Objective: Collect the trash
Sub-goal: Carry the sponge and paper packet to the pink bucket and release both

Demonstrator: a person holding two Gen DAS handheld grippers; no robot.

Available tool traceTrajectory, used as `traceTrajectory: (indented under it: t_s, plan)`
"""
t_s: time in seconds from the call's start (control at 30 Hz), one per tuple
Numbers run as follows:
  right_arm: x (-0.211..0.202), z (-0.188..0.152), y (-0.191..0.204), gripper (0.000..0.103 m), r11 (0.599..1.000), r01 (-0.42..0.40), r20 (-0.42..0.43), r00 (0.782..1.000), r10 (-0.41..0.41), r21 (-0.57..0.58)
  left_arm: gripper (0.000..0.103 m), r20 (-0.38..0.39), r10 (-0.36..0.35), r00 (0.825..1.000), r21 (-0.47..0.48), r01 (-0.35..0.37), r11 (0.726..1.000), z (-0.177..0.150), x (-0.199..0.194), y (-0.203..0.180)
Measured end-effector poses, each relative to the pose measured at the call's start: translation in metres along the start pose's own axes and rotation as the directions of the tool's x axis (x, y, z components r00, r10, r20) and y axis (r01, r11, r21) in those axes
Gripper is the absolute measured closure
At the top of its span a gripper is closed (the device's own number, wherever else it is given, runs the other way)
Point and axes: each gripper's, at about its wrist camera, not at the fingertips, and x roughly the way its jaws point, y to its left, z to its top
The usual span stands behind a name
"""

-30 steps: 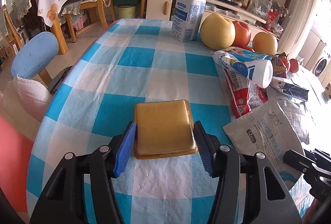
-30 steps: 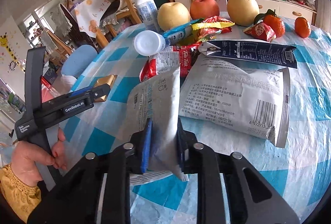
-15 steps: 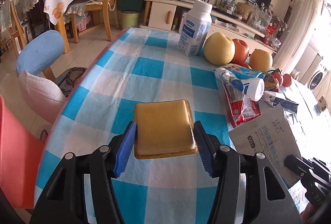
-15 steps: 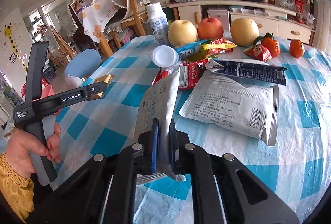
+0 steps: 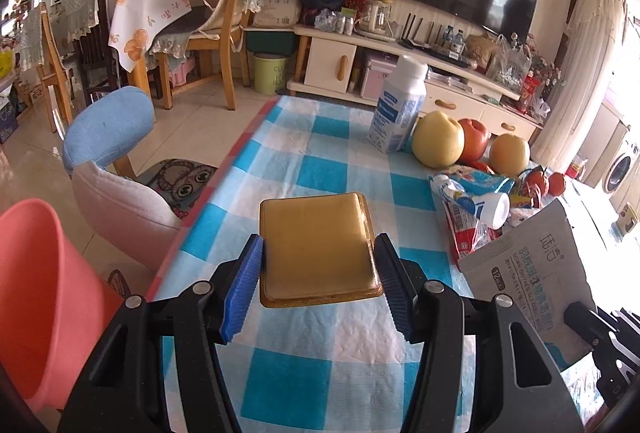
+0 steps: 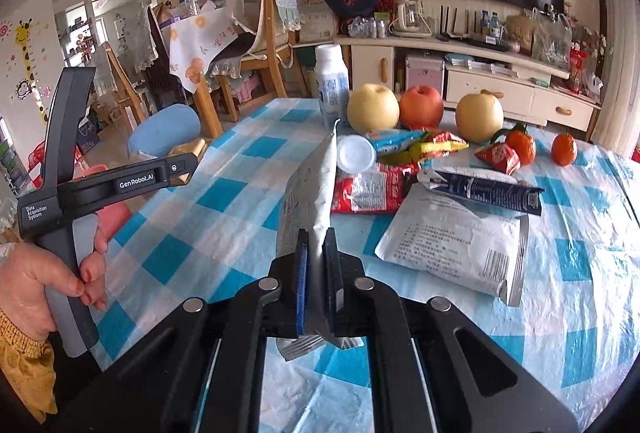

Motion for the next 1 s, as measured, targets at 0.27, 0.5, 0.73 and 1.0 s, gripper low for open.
traceTrajectory:
  t_s: [0.27, 0.5, 0.73, 1.0]
  plan:
    - [-0.006, 0.016, 0.027, 0.094, 1.0, -0.021, 0.035, 0.999, 0.022, -0.016, 0.045, 0.053, 0.013, 0.998, -0.079, -0.009, 0.997, 0.01, -0.024, 0.035]
    - [-0.005, 0.044, 0.075, 0.094, 0.991, -0.131, 0.055, 0.99, 0.133, -0.029, 0.045, 0.115, 0.073, 0.991, -0.172, -0.052, 0.984, 0.018, -0.048, 0.076]
    - [0.007, 0.076, 0.15, 0.094, 0.956, -0.279, 0.047, 0.958, 0.284, -0.094, 0.045, 0.15, 0.165, 0.975, -0.32, -0.11, 0.941, 0.016, -0.075, 0.145]
    - [0.035, 0.094, 0.243, 0.094, 0.901, -0.404, 0.001, 0.912, 0.409, -0.16, 0.045, 0.144, 0.368, 0.918, -0.48, -0.261, 0.838, 0.004, -0.106, 0.229]
